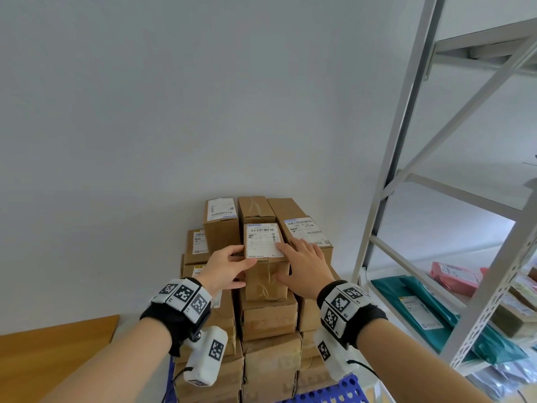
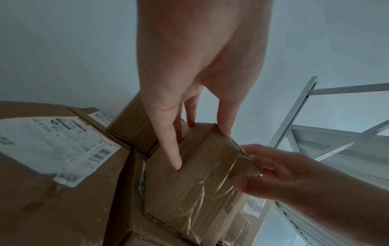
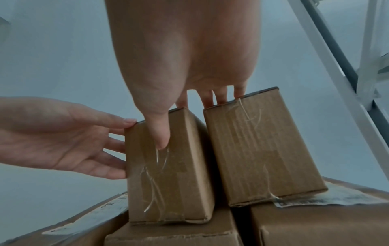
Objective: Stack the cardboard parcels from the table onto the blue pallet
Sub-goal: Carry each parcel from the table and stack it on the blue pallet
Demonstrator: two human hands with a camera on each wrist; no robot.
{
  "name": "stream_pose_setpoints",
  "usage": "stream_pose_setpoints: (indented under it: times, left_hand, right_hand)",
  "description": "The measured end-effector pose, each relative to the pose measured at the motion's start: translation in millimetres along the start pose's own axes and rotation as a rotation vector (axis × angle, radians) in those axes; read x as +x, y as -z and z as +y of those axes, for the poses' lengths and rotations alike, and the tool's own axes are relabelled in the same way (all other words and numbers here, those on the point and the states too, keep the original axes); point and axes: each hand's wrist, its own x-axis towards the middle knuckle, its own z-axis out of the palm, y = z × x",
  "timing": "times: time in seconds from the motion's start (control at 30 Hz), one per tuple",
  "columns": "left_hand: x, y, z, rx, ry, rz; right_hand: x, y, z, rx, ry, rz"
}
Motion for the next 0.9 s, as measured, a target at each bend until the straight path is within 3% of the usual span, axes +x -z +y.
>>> stream_pose_setpoints:
  times: [0.3,0.47,0.7,0.9]
  left_hand:
    - [4.2,-14.4,2.6,-0.006,-0.031,0.033]
    - [-7.6,-6.3,3.5,0.015,-0.091,0.068]
    - [-41.3,27.7,0.1,0.101,-0.127,0.184]
    - [-91.9,62.2,-21.1,0.033,-0.026,0.354]
  right_hand:
    - [1.8,0.6,2.5,0.009,0.015,-0.01]
    - [-1.1,8.5,-7.5,0.138,0.046,-0.034]
    - [0.4,10.2,-46.4,0.342,0.192,-0.036]
    - [-8.0,-8.6,-96.4,0.431,0.387,-0.093]
